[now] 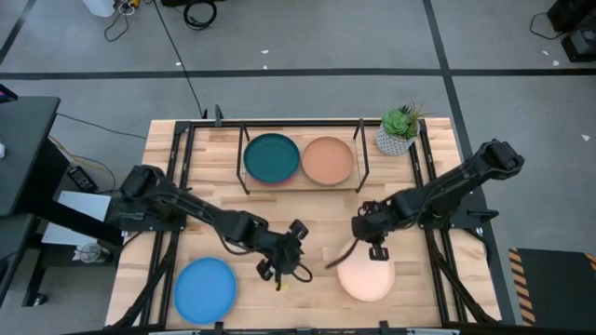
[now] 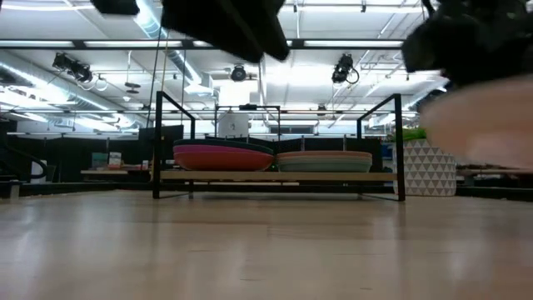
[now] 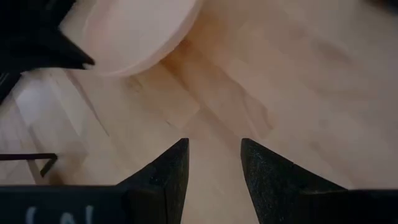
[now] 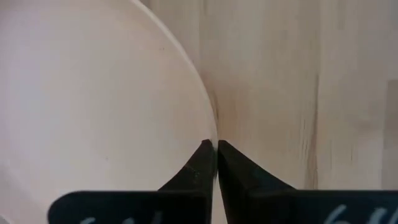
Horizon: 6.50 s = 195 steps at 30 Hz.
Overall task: Place and stack plates onto a shelf
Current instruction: Stack the light orange plate on the brown plate, then stack the blue plate on the dark green plate
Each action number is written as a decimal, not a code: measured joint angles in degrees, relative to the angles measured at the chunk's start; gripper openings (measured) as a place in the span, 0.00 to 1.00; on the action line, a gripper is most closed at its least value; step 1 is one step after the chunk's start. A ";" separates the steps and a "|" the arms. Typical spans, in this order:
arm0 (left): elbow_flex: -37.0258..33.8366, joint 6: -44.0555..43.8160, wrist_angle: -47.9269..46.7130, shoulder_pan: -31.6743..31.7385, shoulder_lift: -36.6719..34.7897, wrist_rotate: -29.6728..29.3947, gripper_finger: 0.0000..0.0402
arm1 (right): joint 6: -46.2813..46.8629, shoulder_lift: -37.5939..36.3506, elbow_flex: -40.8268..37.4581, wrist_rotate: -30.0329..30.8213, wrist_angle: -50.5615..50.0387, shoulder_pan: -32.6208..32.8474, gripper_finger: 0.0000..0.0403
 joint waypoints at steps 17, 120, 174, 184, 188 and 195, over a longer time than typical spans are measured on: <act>-0.02 17.13 18.11 -0.79 7.76 -9.21 0.38 | 2.33 -0.36 0.00 -7.60 10.27 -6.77 0.04; 0.02 8.39 18.33 22.58 6.75 -16.46 0.45 | 4.80 -17.30 3.06 20.14 10.51 6.34 0.16; 0.02 -122.50 -27.69 -16.30 3.86 3.13 0.43 | -37.53 -16.91 -21.73 24.40 63.14 5.84 0.16; 2.35 -134.00 -28.10 -18.63 4.72 3.24 0.43 | -41.20 -13.52 -21.70 18.04 64.42 3.48 0.16; 3.06 -138.67 -29.17 -20.28 4.70 3.04 0.43 | -42.07 -12.90 -21.66 18.22 64.20 3.25 0.16; 3.05 -146.46 -31.68 -23.04 7.46 7.78 0.43 | -43.95 -11.58 -21.68 18.26 64.02 3.26 0.16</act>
